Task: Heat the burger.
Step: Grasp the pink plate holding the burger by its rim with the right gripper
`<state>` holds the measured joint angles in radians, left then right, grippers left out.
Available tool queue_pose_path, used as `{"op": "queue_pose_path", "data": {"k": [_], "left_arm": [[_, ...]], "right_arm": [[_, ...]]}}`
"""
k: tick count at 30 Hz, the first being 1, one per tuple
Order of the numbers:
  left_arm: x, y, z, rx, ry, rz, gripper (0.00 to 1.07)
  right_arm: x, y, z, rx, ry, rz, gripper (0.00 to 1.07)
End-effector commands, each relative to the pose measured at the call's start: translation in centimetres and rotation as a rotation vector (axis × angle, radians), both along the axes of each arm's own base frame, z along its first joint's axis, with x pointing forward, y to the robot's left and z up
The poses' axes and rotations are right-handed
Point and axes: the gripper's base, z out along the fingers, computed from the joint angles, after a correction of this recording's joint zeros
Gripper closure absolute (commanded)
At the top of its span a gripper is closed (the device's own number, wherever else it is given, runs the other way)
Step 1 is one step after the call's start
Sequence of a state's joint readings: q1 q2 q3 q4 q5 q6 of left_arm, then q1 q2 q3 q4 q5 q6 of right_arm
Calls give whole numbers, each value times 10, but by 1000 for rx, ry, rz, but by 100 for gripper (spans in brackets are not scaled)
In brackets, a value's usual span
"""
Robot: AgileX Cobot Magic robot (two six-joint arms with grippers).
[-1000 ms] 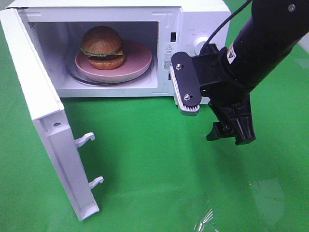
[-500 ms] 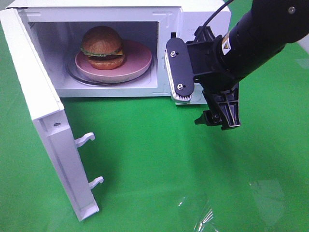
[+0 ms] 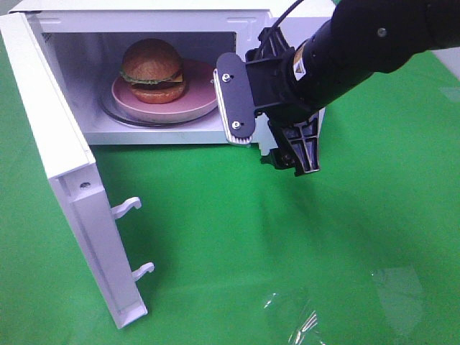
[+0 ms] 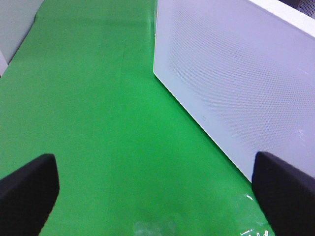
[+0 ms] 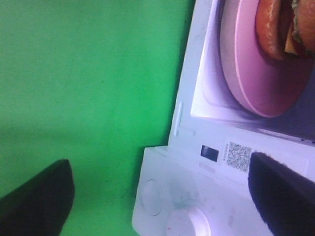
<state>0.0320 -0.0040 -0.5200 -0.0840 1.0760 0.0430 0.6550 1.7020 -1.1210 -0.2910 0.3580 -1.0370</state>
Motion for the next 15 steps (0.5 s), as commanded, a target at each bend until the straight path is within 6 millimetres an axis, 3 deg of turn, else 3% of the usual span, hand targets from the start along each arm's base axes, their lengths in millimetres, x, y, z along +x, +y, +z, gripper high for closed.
{"op": "queue_pose_path", "data": {"k": [1, 7, 15], "left_arm": [[-2, 0, -1, -6, -19, -2, 8], [-2, 0, -1, -6, -19, -2, 8], [-2, 0, -1, -6, -19, -2, 8]], "right_arm": [[13, 12, -2, 47, -42, 8, 16], [27, 24, -9, 61, -59, 19, 17], [51, 43, -34, 55, -48, 27, 19]]}}
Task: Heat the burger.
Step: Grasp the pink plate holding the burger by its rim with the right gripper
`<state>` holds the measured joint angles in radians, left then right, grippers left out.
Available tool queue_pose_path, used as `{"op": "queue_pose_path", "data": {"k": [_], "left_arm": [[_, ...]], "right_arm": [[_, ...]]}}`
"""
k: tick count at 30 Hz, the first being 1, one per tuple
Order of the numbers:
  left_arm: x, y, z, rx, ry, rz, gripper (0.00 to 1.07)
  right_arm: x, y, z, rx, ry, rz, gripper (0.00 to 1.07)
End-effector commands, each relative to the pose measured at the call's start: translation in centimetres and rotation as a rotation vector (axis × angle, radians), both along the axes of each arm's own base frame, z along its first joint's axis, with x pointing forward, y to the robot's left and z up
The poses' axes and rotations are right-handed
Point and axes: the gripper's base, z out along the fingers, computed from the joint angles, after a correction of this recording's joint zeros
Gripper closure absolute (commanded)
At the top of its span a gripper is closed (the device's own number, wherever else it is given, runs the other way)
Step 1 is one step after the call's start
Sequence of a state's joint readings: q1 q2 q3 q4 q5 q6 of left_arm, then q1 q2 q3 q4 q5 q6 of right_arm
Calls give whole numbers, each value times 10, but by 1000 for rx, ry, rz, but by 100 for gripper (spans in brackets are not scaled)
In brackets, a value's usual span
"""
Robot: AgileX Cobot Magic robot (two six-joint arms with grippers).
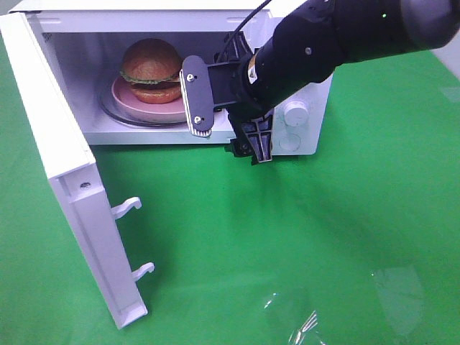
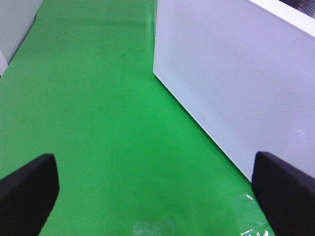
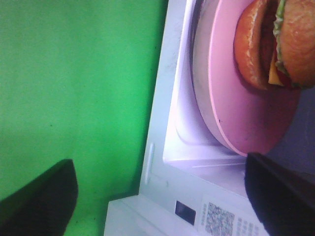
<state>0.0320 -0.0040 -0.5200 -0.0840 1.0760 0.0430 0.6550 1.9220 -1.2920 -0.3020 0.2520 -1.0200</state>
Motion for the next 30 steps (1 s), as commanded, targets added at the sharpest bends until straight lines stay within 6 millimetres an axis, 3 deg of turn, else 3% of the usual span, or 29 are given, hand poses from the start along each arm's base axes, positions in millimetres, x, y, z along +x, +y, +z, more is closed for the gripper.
{"op": "queue_pose_path", "data": {"k": [1, 30], "left_arm": [[-2, 0, -1, -6, -19, -2, 8], [-2, 0, -1, -6, -19, -2, 8]], "right_arm": [[11, 10, -8, 12, -16, 11, 19], [70, 58, -52, 83, -33, -11, 24]]}}
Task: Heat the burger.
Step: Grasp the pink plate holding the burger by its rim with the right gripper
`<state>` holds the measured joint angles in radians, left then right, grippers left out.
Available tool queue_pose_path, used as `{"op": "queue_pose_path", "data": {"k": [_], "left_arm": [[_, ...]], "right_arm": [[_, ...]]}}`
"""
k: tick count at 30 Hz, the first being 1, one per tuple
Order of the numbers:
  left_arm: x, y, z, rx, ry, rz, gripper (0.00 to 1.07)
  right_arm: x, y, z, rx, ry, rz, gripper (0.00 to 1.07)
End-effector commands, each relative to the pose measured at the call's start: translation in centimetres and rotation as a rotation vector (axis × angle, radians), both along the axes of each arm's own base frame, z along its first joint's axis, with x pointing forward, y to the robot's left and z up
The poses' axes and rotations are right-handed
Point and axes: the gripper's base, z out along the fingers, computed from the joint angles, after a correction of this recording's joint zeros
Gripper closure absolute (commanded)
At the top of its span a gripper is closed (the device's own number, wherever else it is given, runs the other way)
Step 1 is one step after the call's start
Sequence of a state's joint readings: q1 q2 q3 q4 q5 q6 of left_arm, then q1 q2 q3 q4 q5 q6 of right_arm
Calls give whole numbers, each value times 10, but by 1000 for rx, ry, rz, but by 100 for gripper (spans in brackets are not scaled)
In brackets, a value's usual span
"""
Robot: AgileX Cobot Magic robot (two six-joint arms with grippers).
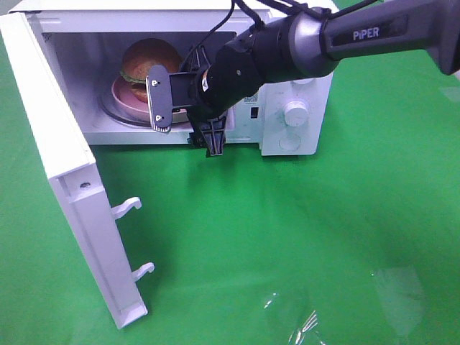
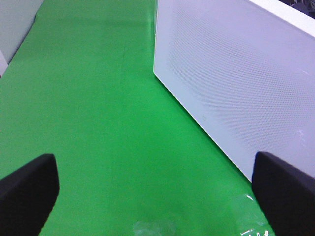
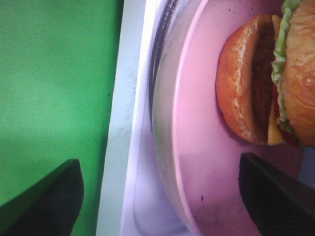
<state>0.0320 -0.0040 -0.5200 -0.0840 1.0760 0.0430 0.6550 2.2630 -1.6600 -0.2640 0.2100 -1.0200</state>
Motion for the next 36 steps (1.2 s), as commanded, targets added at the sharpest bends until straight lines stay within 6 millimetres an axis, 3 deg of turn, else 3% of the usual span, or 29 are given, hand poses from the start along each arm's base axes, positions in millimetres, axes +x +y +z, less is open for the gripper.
{"op": "queue_pose_path", "data": {"k": [1, 12, 17, 18, 19, 20, 21, 23, 24, 25, 26, 27, 36], "left_arm": [[-2, 0, -1, -6, -19, -2, 8], [-2, 0, -1, -6, -19, -2, 8], [-2, 0, -1, -6, -19, -2, 8], [-2, 0, -1, -6, -19, -2, 8], [-2, 0, -1, -6, -19, -2, 8], [-2, 0, -1, -6, -19, -2, 8], [-2, 0, -1, -6, -19, -2, 8], [-2, 0, -1, -6, -19, -2, 8], [-2, 0, -1, -6, -19, -2, 8], [-2, 0, -1, -6, -19, -2, 8], [-2, 0, -1, -6, -19, -2, 8], [-2, 0, -1, -6, -19, -2, 8], [-2, 0, -1, -6, -19, -2, 8]], "right_arm": [[7, 7, -5, 7, 1, -4, 25], [18, 17, -19, 51, 45, -45, 30], [17, 18, -21, 70, 66, -57, 38], [17, 18, -21, 81, 73, -63, 44], [17, 18, -21, 81, 73, -63, 44], [17, 18, -22, 84, 77, -66, 55], [17, 18, -22, 84, 77, -66, 55], [16, 19, -22, 107, 92, -88, 84], [16, 19, -22, 107, 92, -88, 84], [17, 19, -19, 122, 98, -104, 99], [17, 19, -19, 122, 98, -104, 99], [17, 20, -19, 130, 100, -110, 107], [8, 28, -18, 116, 119, -94, 107]]}}
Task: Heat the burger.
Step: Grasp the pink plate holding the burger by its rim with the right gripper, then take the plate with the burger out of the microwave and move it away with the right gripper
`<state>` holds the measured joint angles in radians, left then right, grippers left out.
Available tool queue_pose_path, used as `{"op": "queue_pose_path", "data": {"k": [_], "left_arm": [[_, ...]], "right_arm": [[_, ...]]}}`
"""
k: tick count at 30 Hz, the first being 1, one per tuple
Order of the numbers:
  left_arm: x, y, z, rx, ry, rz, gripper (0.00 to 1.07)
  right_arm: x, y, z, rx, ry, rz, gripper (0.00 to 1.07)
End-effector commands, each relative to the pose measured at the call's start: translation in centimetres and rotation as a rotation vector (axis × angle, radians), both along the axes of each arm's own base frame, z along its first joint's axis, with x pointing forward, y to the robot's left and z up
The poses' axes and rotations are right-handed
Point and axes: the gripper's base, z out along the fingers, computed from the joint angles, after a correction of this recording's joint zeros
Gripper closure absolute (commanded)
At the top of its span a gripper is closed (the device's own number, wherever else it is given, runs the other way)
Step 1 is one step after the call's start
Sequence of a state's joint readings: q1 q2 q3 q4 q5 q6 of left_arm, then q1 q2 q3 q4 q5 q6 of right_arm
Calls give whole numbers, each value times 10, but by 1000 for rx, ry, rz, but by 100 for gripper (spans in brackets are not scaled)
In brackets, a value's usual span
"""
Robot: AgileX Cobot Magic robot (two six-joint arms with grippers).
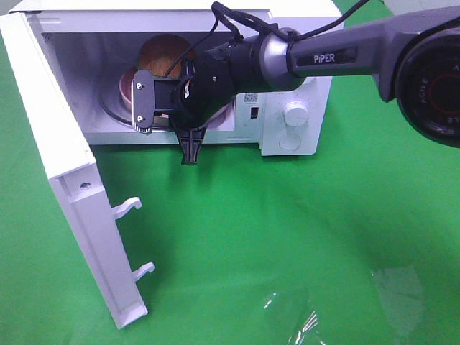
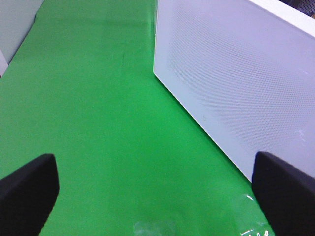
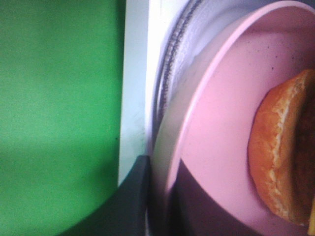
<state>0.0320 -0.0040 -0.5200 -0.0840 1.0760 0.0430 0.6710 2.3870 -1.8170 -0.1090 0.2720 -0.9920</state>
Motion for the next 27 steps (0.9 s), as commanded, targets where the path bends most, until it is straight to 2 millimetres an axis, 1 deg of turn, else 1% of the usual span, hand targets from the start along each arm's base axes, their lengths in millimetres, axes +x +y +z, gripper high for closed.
{"op": "queue_pose_path", "data": {"k": [1, 4, 11, 12, 13, 14, 15, 16, 17, 19, 22, 24, 27], "left_arm": [[-2, 0, -1, -6, -19, -2, 8], [-2, 0, -1, -6, -19, -2, 8], [-2, 0, -1, -6, -19, -2, 8], [-2, 0, -1, -6, -19, -2, 8], [-2, 0, -1, -6, -19, -2, 8], [-2, 0, -1, -6, -19, -2, 8], [-2, 0, -1, -6, -19, -2, 8], [-2, 0, -1, -6, -19, -2, 8], [-2, 0, -1, -6, -19, -2, 8], [-2, 0, -1, -6, -19, -2, 8], [-2, 0, -1, -6, -19, -2, 8], [-2, 0, -1, -6, -19, -2, 8], [-2, 0, -1, -6, -19, -2, 8]], "right_arm": [[-4, 4, 6, 0, 8, 5, 107], [-8, 7, 7, -18, 16, 22, 107], [-12, 3, 17, -69, 27, 44, 107], [-11, 2, 24, -82, 5, 53, 107], [-11, 2, 24, -82, 5, 53, 107], [-12, 1, 33, -80, -14, 56, 107], [-12, 1, 33, -80, -14, 56, 107], [-12, 1, 40, -71, -25, 56, 107], [-12, 1, 40, -71, -25, 56, 107], [-15, -2, 46, -67, -50, 64, 107], [-18, -5, 47, -76, -66, 75, 107], [-24, -10, 45, -77, -88, 94, 107], [-28, -12, 46, -63, -114, 108, 107]]}}
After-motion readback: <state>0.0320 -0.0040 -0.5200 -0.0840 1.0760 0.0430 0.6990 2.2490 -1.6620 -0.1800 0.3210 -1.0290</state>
